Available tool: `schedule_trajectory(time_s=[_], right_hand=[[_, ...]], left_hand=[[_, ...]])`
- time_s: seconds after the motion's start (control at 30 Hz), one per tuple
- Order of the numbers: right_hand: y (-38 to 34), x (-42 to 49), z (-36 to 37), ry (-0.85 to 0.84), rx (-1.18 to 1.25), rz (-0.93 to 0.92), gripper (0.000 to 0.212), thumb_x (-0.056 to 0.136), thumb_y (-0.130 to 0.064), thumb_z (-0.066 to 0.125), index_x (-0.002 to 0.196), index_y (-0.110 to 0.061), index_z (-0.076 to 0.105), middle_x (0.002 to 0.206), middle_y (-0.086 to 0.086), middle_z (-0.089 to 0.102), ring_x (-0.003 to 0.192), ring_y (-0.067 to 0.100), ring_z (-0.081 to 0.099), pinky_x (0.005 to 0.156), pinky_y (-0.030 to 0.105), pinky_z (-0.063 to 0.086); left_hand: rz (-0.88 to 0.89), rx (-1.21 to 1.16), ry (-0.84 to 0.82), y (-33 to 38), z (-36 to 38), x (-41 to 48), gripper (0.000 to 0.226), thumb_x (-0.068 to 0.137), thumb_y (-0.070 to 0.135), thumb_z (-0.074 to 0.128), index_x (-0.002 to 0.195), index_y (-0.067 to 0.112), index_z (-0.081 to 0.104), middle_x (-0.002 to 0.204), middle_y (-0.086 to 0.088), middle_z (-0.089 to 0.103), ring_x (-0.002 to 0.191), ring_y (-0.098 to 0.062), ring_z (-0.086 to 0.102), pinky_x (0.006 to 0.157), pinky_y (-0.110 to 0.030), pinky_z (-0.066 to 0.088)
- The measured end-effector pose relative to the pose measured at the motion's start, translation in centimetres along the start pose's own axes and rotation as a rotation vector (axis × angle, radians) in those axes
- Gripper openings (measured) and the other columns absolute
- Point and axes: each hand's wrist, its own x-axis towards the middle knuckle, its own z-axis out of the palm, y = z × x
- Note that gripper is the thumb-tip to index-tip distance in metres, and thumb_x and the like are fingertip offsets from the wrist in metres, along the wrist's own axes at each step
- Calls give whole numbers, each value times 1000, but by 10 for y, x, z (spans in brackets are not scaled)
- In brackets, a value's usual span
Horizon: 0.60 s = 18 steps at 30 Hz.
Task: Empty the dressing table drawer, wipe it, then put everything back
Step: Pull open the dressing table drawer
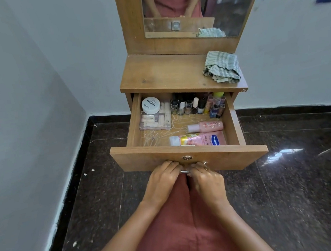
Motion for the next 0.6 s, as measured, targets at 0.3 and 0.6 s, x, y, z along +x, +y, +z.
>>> schedule_trajectory(time_s=[0.3,0.6], right_hand=[[-5,-12,-5,-1,38,-17,13,59,-19,66,70,-25,71,73,-12,71,73,3,68,53,15,46],[-8,-23,-9,-6,35,-15,25,71,-22,46,71,-24,71,73,-10,71,72,4,68,53,16,47]], left_hand=[[11,-7,26,8,-3,-12,30,71,14,44,77,16,73,80,4,72,75,-10,66,65,-22,55],[12,2,83,12,0,-24,30,72,13,45,80,15,73,82,3,72,86,-7,49,69,-21,52]])
